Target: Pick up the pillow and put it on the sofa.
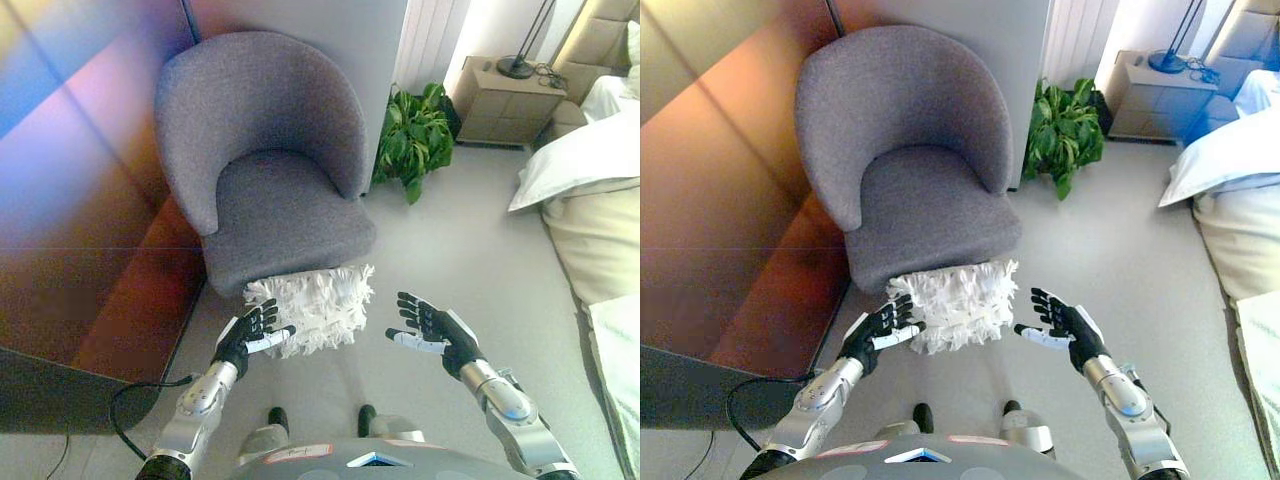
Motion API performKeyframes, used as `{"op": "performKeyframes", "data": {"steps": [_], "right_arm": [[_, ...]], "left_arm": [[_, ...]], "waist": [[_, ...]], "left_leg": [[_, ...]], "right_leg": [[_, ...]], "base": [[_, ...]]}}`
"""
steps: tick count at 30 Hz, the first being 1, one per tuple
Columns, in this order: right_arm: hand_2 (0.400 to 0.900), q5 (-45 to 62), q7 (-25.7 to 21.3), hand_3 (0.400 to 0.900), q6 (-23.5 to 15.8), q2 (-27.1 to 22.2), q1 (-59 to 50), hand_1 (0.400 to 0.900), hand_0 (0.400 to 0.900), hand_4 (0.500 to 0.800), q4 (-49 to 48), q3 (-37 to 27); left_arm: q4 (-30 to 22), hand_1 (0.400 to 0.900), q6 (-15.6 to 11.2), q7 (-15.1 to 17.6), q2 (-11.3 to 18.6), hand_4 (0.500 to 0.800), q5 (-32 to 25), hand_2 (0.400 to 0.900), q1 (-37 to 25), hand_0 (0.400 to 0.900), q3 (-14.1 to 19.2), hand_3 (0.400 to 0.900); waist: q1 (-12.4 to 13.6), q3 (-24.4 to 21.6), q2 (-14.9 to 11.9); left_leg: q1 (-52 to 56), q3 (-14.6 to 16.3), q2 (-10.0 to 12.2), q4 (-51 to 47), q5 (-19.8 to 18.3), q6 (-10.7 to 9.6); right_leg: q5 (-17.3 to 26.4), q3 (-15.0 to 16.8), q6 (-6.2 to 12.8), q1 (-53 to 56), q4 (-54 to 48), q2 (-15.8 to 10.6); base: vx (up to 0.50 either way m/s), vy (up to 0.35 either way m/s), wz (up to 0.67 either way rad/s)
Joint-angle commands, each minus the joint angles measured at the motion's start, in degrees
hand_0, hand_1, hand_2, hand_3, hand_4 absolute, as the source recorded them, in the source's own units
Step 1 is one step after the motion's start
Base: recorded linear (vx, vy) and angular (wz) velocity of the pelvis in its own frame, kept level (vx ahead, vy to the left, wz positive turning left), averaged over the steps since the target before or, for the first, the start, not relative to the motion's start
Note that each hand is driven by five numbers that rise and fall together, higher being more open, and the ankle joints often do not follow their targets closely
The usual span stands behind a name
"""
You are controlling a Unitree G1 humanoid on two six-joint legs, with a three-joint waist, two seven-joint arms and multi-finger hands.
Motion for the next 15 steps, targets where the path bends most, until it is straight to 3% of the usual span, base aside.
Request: {"op": "performKeyframes", "data": {"steps": [1, 4, 6, 8, 10, 13, 15], "right_arm": [[0.900, 3.22, -1.76, 0.900, -5.49, -1.85, -4.79, 0.900, 0.900, 0.800, -5.67, -3.94], [0.900, 3.32, -2.98, 0.900, -5.54, -1.48, -6.13, 0.900, 0.900, 0.800, -5.09, -4.51], [0.900, 2.94, -3.62, 0.900, -5.73, -1.57, -7.22, 0.900, 0.900, 0.800, -4.44, -4.11], [0.900, 2.33, -4.69, 0.900, -6.26, -1.85, -8.44, 0.900, 0.900, 0.800, -3.58, -3.45], [0.900, 1.71, -5.89, 0.900, -6.54, -2.18, -9.93, 0.900, 0.900, 0.800, -2.51, -2.76], [0.900, 0.96, -6.67, 0.900, -6.28, -1.96, -11.41, 0.900, 0.900, 0.800, -2.08, -1.54], [0.900, -0.04, -7.02, 0.900, -6.25, -1.57, -11.74, 0.900, 0.900, 0.800, -1.54, -0.76]], "left_arm": [[-2.47, 0.900, -3.81, -0.27, -0.31, 0.800, -1.67, 0.900, -5.67, 0.900, 0.35, 0.900], [-2.80, 0.900, -3.93, 0.46, -0.70, 0.800, -2.45, 0.900, -6.24, 0.900, 0.72, 0.900], [-2.52, 0.900, -4.20, 1.03, -0.68, 0.800, -2.72, 0.900, -6.67, 0.900, 0.44, 0.900], [-2.28, 0.900, -4.66, 1.85, -1.02, 0.800, -2.45, 0.900, -7.39, 0.900, -0.47, 0.900], [-1.75, 0.900, -4.99, 2.67, -1.16, 0.800, -2.32, 0.900, -8.48, 0.900, -0.99, 0.900], [-2.11, 0.900, -5.41, 3.82, -0.84, 0.800, -3.32, 0.900, -8.79, 0.900, -0.76, 0.900], [-2.22, 0.900, -5.82, 4.84, -0.51, 0.800, -3.44, 0.900, -9.67, 0.900, -1.04, 0.900]], "waist": [[0.84, 2.75, -1.48], [1.66, 3.21, -1.56], [2.35, 3.15, -1.43], [3.15, 3.60, -0.12], [3.56, 3.84, 0.48], [4.89, 2.88, 0.37], [5.54, 1.69, -0.76]], "left_leg": [[-12.61, -5.24, 2.86, 24.40, 2.26, 0.20], [-18.12, -4.16, 0.57, 21.34, 3.03, 0.17], [-19.96, -3.45, 0.18, 15.21, 3.17, 0.33], [-20.72, -3.51, 1.46, 3.12, 8.69, -0.69], [-22.16, -2.30, 2.11, -3.11, 11.05, -1.66], [-21.99, -1.08, 2.65, -5.46, 11.72, -1.33], [-22.63, -0.76, 1.47, -2.73, 11.51, -0.54]], "right_leg": [[-3.46, -0.89, 0.31, 3.16, 0.13, 0.36], [-3.96, -1.14, 0.73, 4.11, -1.09, -0.08], [-4.16, -0.72, 1.23, 4.06, -1.67, -0.04], [-4.61, -0.23, 2.08, 4.32, -2.41, 0.82], [-5.37, -0.10, 2.84, 4.94, -3.22, 1.18], [-7.31, 1.70, 3.71, 6.07, -3.25, 1.09], [-9.45, 1.38, 4.32, 8.28, -2.59, -0.47]], "base": [[0.03, -0.085, 0.02], [0.11, -0.012, 0.00], [0.18, 0.049, -0.17], [0.20, 0.094, -0.21], [0.22, 0.085, -0.24], [0.29, 0.146, -0.64], [0.37, 0.187, -0.26]]}}
